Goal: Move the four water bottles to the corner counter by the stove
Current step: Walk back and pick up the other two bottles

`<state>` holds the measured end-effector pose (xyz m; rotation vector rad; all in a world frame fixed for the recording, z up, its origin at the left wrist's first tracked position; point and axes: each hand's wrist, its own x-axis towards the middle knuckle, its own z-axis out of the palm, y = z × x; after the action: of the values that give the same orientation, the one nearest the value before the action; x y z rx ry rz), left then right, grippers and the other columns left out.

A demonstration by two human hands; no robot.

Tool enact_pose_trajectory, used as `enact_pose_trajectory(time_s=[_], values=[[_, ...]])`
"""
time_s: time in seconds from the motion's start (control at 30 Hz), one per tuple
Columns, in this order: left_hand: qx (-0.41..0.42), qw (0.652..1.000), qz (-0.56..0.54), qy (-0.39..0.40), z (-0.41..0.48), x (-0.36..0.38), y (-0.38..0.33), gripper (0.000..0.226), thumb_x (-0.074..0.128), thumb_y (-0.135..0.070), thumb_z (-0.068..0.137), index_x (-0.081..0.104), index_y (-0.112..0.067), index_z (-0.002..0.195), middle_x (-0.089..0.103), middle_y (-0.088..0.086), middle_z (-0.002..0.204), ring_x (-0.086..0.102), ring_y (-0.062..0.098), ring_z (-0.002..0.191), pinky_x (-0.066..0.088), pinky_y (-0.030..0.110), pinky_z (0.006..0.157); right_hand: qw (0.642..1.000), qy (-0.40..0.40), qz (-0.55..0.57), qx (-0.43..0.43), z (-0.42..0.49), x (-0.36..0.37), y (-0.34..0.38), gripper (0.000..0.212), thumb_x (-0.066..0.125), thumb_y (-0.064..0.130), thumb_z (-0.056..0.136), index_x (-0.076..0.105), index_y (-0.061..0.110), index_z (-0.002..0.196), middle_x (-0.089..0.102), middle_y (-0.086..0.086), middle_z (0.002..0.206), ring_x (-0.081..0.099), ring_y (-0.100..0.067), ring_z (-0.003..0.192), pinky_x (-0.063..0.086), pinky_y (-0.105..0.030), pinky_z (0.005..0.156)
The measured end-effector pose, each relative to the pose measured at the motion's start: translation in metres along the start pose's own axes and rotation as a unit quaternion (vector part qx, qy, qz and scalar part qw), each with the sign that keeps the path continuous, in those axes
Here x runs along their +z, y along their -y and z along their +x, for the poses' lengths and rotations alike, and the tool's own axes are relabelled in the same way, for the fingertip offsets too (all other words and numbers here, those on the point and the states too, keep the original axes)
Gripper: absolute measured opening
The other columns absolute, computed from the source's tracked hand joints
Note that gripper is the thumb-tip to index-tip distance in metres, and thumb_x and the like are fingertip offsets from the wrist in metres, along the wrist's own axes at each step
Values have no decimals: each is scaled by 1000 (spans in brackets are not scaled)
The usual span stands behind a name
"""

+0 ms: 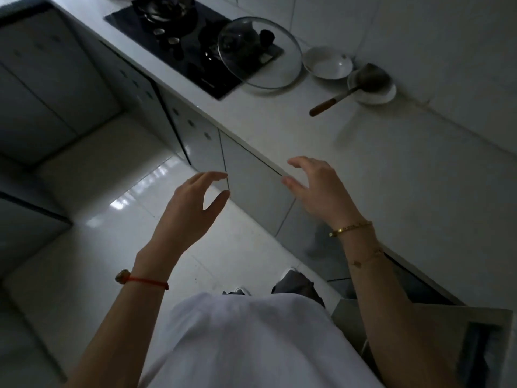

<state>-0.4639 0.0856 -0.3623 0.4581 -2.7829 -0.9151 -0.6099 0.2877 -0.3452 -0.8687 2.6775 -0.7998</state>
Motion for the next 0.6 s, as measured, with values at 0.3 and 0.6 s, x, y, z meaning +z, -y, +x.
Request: enact_pose_trajectory(time_s=[0.3,0.6], values=[[-124,987,-9,-106,-48,-47,71,35,59,-34,93,57,-24,126,63,-7,126,58,13,117,46,29,100,985,103,-19,-139,55,67,91,47,55,38,92,52,11,131,59,-9,128,51,-25,120,41,-40,104],[-226,956,-11,-185,-62,-79,132,34,61,-29,92,59,-20,125,64,-5,124,58,14,116,46,33,100,948,186,-24,-259,115,137,168,47,53,43,92,52,15,130,60,-5,128,51,-21,122,42,-41,105]])
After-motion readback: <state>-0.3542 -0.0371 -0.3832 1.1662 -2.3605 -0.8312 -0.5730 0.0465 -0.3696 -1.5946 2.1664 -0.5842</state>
